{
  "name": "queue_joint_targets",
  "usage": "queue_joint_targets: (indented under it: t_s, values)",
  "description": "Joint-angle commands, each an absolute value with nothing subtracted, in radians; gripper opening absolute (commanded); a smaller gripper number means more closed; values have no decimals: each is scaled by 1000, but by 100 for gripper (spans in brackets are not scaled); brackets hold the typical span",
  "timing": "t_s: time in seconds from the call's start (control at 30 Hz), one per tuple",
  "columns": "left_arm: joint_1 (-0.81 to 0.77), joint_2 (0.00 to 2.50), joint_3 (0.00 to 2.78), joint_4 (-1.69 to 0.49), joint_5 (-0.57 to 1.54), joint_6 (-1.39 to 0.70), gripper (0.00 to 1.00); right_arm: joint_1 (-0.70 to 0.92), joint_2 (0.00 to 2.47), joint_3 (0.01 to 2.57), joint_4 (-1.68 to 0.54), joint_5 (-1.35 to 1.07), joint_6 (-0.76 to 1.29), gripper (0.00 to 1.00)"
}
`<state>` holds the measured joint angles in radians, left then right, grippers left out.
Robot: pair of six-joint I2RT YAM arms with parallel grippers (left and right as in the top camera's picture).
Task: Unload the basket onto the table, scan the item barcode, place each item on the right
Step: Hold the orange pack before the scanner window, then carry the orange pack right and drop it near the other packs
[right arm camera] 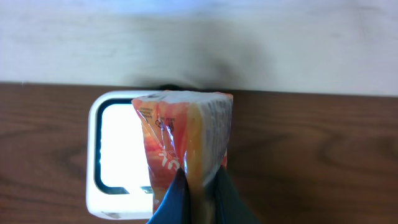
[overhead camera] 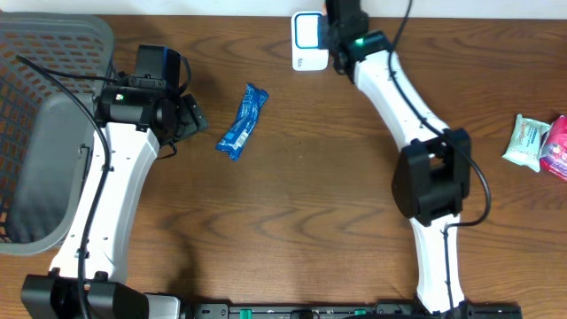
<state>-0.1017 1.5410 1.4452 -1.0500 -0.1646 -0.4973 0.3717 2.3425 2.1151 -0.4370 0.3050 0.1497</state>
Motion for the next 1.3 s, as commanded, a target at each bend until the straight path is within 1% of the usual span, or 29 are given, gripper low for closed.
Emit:
queue_joint_targets:
  t_s: [0.0,0.13,0.2,0.43,0.5,0.57,0.63,0.83,1.0,1.17,1.27]
  values:
    - [-101,1536,1442,-1054,-184,-503,98,417,2358,2132,-396,355,-3,1]
    - [-101,1536,1442,-1054,-184,-503,98,449,2374,2132,-351,475,-77,1]
    - [-101,1536,1442,-1054,-184,-503,98,458,2374,2132,-349,473,-110,1]
    - [-101,1536,1442,-1054,-184,-503,98,457,2374,2132,-377,483,-82,1]
    - [-101,1536,1442,-1054,-184,-503,98,454,2373,2132,-382,568,-51,1]
    - [-101,1536,1442,-1054,-184,-503,98,443,2367,2132,-390,740,-14,1]
    - [-101,1536,1442,-1054,-184,-503,98,429,2361,2134,-411,827,-12,1]
    - [-101,1536,1442,-1054,-184,-503,98,323,2347,2134,-636,950,-1,1]
    - [-101,1536,1442,-1054,-184,-503,98,186,2347,2134,-853,972,135,1]
    - [-101,1536,1442,-1054,-184,-503,98,45,2347,2134,-1002,966,294,1]
    - [-101,1536,1442,-1054,-184,-502,98,-33,2347,2134,-1061,923,336,1]
